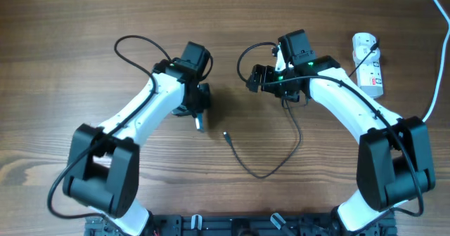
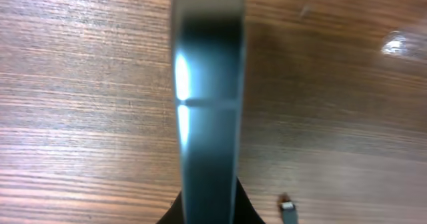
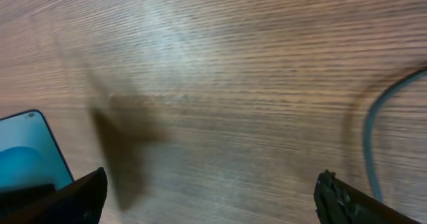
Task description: Plug charger to phone and switch on socket
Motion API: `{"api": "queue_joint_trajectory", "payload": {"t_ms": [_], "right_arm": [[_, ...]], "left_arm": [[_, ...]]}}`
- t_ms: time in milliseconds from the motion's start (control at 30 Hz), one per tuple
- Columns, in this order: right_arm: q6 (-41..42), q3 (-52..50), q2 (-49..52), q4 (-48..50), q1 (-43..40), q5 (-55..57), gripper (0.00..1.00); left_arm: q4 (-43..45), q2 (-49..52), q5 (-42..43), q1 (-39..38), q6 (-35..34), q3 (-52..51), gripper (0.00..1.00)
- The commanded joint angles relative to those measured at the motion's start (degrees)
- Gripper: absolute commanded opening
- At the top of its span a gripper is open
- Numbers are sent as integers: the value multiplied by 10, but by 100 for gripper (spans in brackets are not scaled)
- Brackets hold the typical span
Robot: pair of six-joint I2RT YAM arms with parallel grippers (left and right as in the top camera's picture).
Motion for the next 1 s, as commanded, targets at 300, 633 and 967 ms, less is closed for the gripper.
{"api": "queue_joint_trajectory", "payload": {"t_ms": [300, 633, 967], "right_arm": [[-2, 2, -4, 2, 1, 27, 100], [-2, 2, -4, 2, 1, 27, 100], [-2, 2, -4, 2, 1, 27, 100]], "left_arm": [[21, 42, -24, -29, -28, -3, 13], [31, 42, -24, -29, -28, -3, 15], [35, 41, -24, -29, -28, -3, 4]]}}
